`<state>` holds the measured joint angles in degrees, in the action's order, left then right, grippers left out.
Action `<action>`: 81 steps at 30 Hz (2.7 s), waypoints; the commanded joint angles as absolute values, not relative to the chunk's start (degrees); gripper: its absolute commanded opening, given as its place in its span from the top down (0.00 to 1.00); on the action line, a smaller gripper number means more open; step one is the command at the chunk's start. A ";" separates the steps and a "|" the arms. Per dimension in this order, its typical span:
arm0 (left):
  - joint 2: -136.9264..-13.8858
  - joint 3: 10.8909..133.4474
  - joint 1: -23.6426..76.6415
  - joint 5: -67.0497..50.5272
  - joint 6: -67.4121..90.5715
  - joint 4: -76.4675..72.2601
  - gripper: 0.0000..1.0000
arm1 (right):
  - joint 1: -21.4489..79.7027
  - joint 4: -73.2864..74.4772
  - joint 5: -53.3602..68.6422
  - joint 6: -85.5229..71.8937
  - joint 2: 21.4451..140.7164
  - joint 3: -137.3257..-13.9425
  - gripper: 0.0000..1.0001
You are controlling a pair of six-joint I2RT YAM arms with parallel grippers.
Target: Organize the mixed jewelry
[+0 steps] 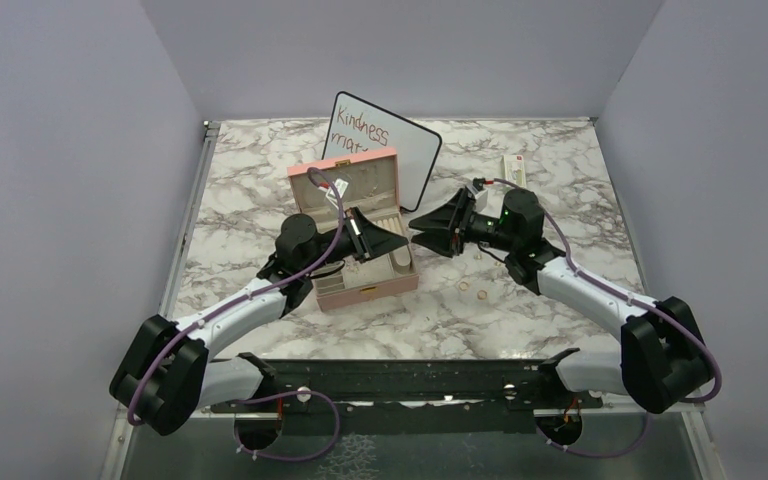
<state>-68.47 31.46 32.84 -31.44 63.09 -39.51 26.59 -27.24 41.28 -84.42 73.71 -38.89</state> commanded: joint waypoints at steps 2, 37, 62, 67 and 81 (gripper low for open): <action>-66.24 33.31 30.99 -31.45 58.95 -28.32 0.96 | 25.47 -23.53 37.51 -81.13 70.96 -37.30 0.43; -87.11 70.20 29.44 -8.45 27.59 42.00 0.95 | 24.70 -5.62 19.17 -62.23 62.60 -25.73 0.46; -93.82 74.62 31.45 -5.07 31.46 44.80 0.95 | 24.70 -4.24 19.33 -61.44 60.52 -25.03 0.47; -94.14 74.71 31.46 -4.02 31.72 44.74 0.94 | 24.70 -4.26 19.25 -61.39 60.40 -24.96 0.47; -92.41 73.45 33.59 -3.40 33.18 44.79 0.95 | 24.72 -4.07 19.17 -61.44 59.85 -24.31 0.47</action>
<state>-93.01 73.45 32.34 -3.31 33.08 44.03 24.99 -4.56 20.40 -62.24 60.47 -25.21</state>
